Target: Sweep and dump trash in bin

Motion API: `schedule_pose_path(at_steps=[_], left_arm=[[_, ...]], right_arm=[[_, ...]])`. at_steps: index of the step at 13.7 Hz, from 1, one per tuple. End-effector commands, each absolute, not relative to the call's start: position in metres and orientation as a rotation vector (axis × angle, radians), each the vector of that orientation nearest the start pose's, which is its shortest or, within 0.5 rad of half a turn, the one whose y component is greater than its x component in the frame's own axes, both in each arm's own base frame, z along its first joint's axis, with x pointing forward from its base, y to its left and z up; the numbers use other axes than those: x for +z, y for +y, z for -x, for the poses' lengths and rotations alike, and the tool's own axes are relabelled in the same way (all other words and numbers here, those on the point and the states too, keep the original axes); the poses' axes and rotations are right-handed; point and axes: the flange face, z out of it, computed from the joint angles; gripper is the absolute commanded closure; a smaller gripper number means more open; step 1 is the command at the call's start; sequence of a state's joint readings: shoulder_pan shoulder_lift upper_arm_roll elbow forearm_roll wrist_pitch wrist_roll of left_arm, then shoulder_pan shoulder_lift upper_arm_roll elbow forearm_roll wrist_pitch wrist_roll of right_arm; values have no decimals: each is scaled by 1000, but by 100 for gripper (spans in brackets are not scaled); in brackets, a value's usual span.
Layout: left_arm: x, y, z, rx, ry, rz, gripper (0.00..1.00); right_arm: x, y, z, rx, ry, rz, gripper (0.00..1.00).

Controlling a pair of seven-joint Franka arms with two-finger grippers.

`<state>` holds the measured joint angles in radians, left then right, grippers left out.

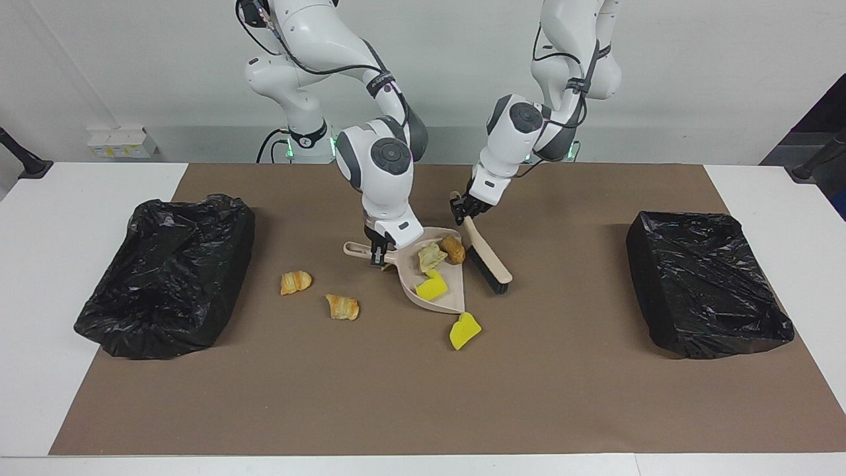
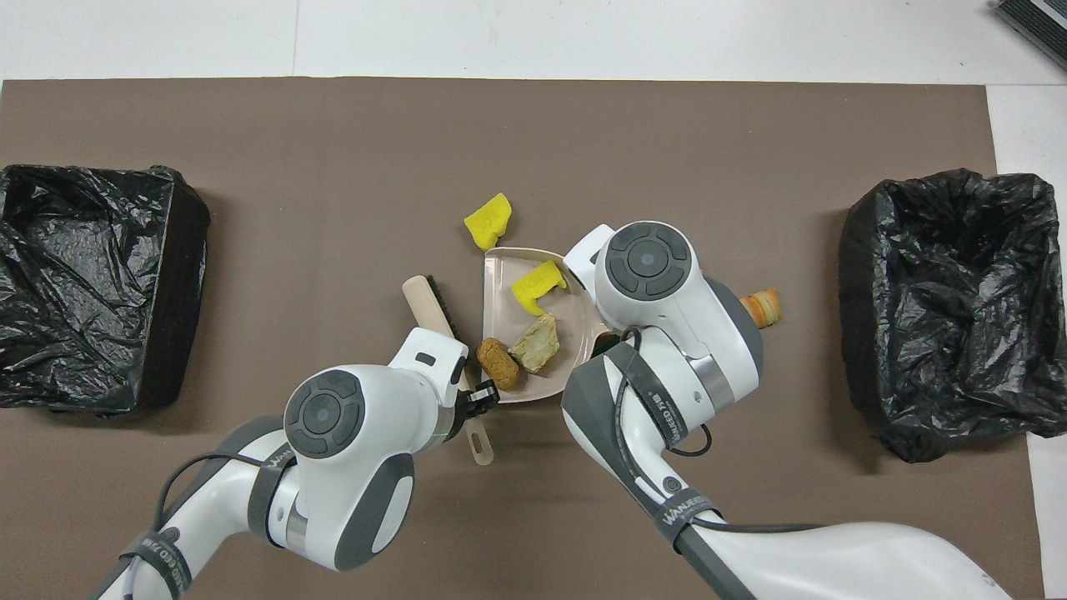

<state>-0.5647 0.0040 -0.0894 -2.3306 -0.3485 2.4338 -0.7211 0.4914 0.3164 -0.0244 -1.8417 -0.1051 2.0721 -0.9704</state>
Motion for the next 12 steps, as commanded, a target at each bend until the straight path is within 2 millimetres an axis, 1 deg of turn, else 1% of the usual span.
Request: schedule_pose_path(at_steps=[1,2,3,4,5,6,7,8,9,10,11,12], left_arm=[[368,-306,-428,139,-411,3302,100],[378,-302,-436,166,-363,3290,100],[389,-304,-445,176,-285,3299,100],[395,-299,-453,182,-241,3292,100],[398,-290,-458,175,-211,3270,100],[401,-286,-461,153,-179,3260,100],[402,-275,-470,128,-158,3250,100],[401,-259,-486,100,-115,3236,100],[404,-252,-501,77,-46,3230,100],[413,-250,-519,67,8,3224,100],[420,-248,-540,74,65,3210,100],[426,-246,-554,73,117,3203,100]], right_arm=[[355,271,-556,118,-2189,2332,100],[357,266,-558,124,-2203,2316,100],[363,257,-562,117,-2213,2307,100],[368,249,-565,109,-2223,2300,100],[372,242,-569,100,-2237,2288,100],[377,235,-573,92,-2269,2260,100],[381,219,-578,96,-2299,2228,100],[384,201,-585,101,-2313,2211,100],[388,191,-590,106,-2337,2203,100],[393,189,-593,109,-2342,2206,100],[393,188,-596,112,-2352,2211,100],[394,186,-599,115,-2350,2223,100]])
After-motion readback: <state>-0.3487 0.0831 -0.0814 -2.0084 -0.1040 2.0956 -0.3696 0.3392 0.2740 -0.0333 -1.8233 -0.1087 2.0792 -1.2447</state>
